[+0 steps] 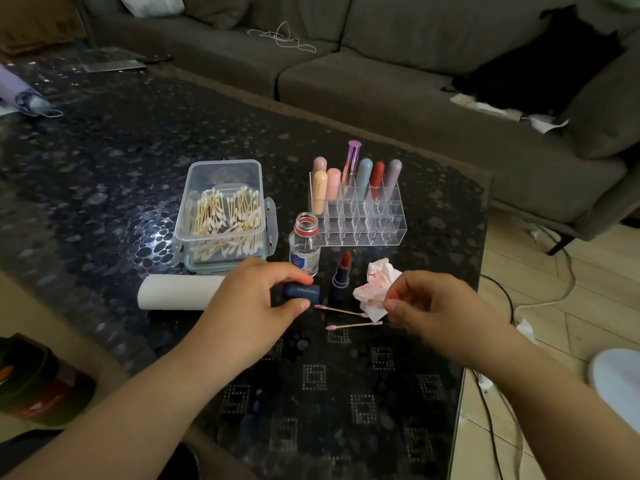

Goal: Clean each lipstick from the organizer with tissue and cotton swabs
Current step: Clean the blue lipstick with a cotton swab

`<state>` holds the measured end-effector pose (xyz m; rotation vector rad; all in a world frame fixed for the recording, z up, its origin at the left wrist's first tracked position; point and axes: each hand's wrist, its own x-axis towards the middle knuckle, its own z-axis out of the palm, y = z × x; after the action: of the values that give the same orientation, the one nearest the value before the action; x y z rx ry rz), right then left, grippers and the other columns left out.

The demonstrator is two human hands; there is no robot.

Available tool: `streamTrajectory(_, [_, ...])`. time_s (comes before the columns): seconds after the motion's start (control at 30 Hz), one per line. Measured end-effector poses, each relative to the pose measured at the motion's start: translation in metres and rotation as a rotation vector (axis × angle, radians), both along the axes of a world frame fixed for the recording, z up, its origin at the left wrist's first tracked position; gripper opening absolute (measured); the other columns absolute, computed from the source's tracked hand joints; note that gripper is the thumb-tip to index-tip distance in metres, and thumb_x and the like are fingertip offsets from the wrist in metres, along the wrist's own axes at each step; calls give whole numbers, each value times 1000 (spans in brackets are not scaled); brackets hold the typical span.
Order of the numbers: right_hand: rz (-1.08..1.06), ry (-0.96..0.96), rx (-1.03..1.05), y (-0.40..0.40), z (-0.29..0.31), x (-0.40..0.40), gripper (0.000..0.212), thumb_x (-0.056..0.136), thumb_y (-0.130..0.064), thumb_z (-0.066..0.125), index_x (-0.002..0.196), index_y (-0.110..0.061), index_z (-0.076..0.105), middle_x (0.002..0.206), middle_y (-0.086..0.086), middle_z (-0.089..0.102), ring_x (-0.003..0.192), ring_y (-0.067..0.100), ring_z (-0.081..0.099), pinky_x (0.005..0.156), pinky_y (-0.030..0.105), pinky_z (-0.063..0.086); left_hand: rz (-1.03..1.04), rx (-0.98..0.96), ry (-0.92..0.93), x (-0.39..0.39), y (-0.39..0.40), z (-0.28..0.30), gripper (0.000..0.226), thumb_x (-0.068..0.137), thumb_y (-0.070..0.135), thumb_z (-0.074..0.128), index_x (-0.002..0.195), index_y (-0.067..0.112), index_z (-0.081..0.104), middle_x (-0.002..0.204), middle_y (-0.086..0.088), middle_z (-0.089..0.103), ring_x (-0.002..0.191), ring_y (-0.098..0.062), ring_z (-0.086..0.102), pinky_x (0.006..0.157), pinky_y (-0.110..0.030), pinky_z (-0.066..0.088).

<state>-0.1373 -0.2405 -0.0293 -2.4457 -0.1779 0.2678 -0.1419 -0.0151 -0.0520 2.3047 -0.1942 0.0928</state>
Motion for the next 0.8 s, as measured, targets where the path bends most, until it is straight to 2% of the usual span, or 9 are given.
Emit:
streamTrajectory(0.07, [-11,-16,-46,0,-6,1,14,86,-30,66,75,-38,63,83,-11,62,75,2,55,62,10,40,6,98,-11,4,-4,-6,24,81,24,72,101,35,66,97,11,62,89,-5,55,78,-19,38])
streamTrajectory(0.17, [21,1,-95,5,-16,-1,18,85,-29,69,71,-39,62,84,-8,64,77,4,56,63,9,41,-9,199,-54,10,-7,-18,25,83,22,69,108,24,65,101,7,64,94,-11,56,75,-20,33])
streamTrajectory(0.27, [74,-20,-162,13,-25,-4,4,85,-28,69,83,-30,71,86,-7,65,79,6,56,69,13,41,-25,302,-106,13,-7,-26,24,83,18,68,107,18,65,104,3,62,98,-18,56,75,-22,32])
streamTrajectory(0.33, [109,-55,-192,17,-29,-4,7,85,-29,68,90,-27,73,87,-9,62,80,5,52,70,15,40,-42,357,-134,14,-7,-29,23,80,16,71,102,15,66,100,-1,63,94,-24,59,77,-31,41])
streamTrajectory(0.4, [127,-83,-226,21,-32,-5,10,86,-31,66,94,-27,72,86,-12,55,83,5,47,72,17,36,-64,433,-160,16,-7,-33,22,75,16,75,96,14,68,93,-4,65,89,-27,61,77,-38,43])
streamTrajectory(0.47, [143,-106,-268,24,-35,-5,13,87,-32,65,96,-27,72,86,-12,51,85,4,43,72,17,32,-49,501,-187,16,-7,-35,22,75,18,76,95,16,69,93,-2,66,91,-26,60,80,-37,39])
streamTrajectory(0.6, [154,-85,-292,26,-34,-4,17,86,-34,66,100,-27,70,89,-9,56,84,5,47,75,18,38,-12,528,-194,15,-8,-34,27,84,25,67,111,20,65,108,1,61,107,-22,52,90,-34,31])
streamTrajectory(0.67, [89,-94,-247,26,-30,-1,20,83,-37,70,100,-27,67,82,-10,57,78,5,51,72,19,42,-11,529,-190,15,-8,-34,34,89,31,59,123,26,56,118,6,56,115,-17,46,94,-30,26])
streamTrajectory(0.8, [-195,-196,41,29,-25,9,30,76,-36,76,99,-27,59,79,-6,58,69,4,50,60,11,38,-7,539,-179,15,-8,-34,42,92,37,52,133,30,44,128,10,47,123,-12,38,98,-26,21])
